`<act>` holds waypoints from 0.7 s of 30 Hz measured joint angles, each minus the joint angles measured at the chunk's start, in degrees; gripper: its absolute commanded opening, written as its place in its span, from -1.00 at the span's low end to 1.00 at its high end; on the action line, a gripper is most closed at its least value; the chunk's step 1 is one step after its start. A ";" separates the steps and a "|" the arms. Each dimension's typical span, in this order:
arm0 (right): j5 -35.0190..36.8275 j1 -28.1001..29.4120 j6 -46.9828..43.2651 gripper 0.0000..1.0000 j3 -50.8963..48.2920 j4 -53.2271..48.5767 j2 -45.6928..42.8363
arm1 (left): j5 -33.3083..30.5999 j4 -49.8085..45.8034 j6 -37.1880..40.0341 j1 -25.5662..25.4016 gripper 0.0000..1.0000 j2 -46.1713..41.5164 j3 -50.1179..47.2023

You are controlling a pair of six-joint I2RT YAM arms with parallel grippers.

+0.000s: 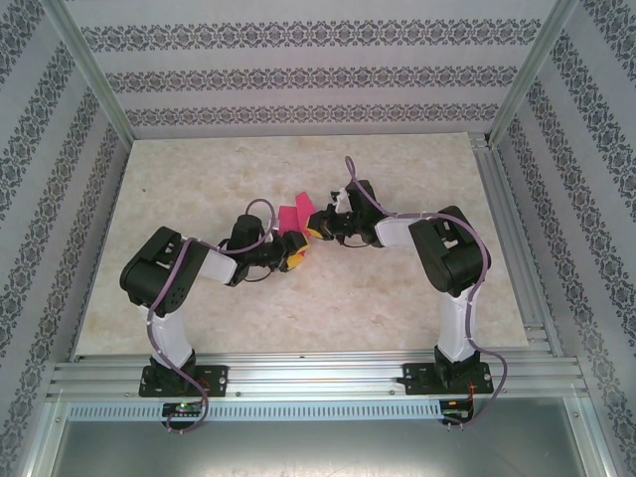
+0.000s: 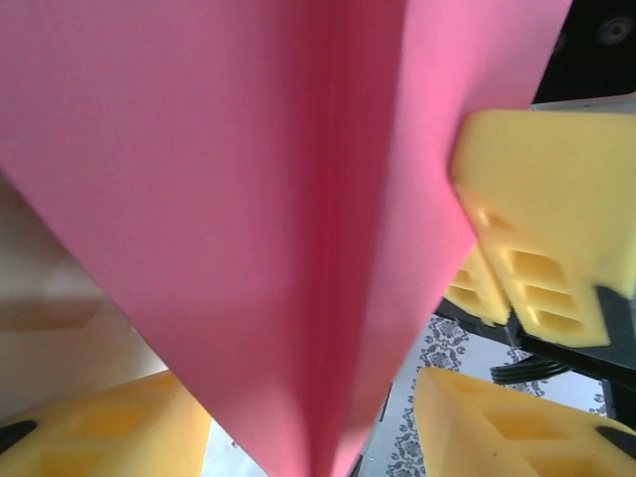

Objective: Fold a paper plane with a square sheet of paper (pick it up from the middle)

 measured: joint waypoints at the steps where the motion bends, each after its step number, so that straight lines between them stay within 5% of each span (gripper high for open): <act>1: 0.00 0.00 -0.02 -0.80 0.20 -0.04 0.00 | 0.20 0.35 -0.11 -0.07 0.04 0.35 0.07; 6: 0.00 0.00 -0.04 -0.78 0.42 -0.35 0.02 | 0.46 2.58 -0.83 -0.11 -0.20 2.03 0.20; 21: 0.02 0.00 -1.75 -0.75 1.27 -3.39 0.39 | 0.85 5.49 -0.83 -0.11 -0.36 2.56 1.75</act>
